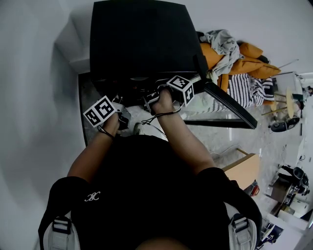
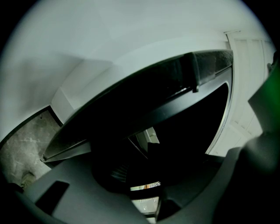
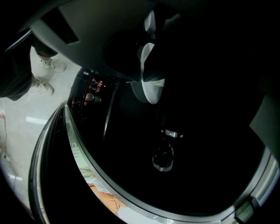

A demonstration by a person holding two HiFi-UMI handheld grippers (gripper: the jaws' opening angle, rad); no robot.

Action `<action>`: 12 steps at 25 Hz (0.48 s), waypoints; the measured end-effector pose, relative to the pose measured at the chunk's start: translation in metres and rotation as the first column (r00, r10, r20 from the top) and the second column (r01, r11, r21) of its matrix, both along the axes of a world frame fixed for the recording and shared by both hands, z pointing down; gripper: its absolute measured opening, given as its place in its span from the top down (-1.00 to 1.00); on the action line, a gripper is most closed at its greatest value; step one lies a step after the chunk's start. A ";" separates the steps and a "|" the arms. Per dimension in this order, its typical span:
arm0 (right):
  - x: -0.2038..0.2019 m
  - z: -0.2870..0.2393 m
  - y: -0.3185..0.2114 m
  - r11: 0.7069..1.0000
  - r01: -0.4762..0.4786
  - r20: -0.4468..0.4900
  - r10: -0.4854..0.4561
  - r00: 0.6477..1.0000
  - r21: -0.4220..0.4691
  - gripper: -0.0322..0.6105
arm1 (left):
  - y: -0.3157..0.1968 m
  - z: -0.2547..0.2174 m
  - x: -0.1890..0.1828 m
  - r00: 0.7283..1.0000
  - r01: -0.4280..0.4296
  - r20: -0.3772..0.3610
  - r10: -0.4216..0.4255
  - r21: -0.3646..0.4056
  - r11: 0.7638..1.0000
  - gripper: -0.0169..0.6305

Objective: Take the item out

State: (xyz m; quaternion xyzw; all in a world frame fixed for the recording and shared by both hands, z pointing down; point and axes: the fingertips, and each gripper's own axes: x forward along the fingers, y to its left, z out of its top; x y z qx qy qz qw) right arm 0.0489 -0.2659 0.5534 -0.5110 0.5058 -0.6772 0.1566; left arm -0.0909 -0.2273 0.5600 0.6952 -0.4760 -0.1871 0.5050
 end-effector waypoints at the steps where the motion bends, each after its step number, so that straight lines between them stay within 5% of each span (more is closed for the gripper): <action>1: 0.000 -0.001 -0.001 1.000 0.004 -0.006 -0.004 1.000 0.004 0.81 | 0.000 0.000 0.000 1.000 0.000 -0.001 0.000 0.000 1.000 0.55; 12: 0.002 -0.001 0.009 0.999 0.040 -0.022 -0.040 0.999 0.002 0.82 | -0.002 0.000 0.001 1.000 -0.005 -0.003 0.005 0.000 1.000 0.55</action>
